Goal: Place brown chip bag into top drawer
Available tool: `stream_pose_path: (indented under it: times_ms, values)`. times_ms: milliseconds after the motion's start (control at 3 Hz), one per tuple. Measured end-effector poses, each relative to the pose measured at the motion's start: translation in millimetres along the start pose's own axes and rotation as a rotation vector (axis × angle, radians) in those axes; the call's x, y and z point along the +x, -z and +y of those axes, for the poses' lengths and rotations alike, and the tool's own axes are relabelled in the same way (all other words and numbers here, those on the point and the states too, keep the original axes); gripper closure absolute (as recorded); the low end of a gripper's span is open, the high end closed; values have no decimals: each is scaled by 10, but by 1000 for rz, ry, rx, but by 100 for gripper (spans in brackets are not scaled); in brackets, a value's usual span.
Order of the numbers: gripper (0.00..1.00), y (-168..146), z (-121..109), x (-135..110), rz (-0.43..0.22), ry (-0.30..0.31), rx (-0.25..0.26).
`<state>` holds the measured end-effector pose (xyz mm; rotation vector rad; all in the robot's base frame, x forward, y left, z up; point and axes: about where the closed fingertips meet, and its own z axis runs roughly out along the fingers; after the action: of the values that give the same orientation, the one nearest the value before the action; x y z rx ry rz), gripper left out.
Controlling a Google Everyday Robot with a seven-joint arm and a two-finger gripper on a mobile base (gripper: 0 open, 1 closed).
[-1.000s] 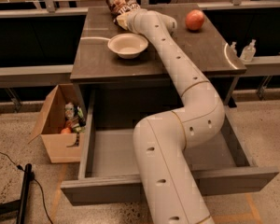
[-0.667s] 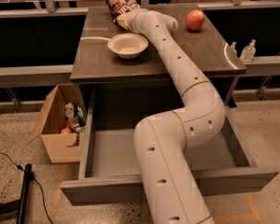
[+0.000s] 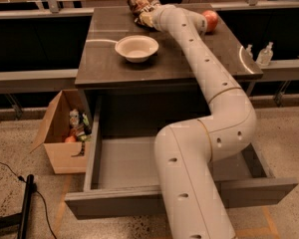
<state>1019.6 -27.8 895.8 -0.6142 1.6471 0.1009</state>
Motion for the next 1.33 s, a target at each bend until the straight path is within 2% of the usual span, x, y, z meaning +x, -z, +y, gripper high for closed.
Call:
stream_pose_path:
  times_ms: [667,1000,1333]
  values:
    - [100,486,-622,45,16,-1,43]
    - [100,824,-927,19,26,-26,51]
    - [100,1179,-1135,-84,30,-61,36]
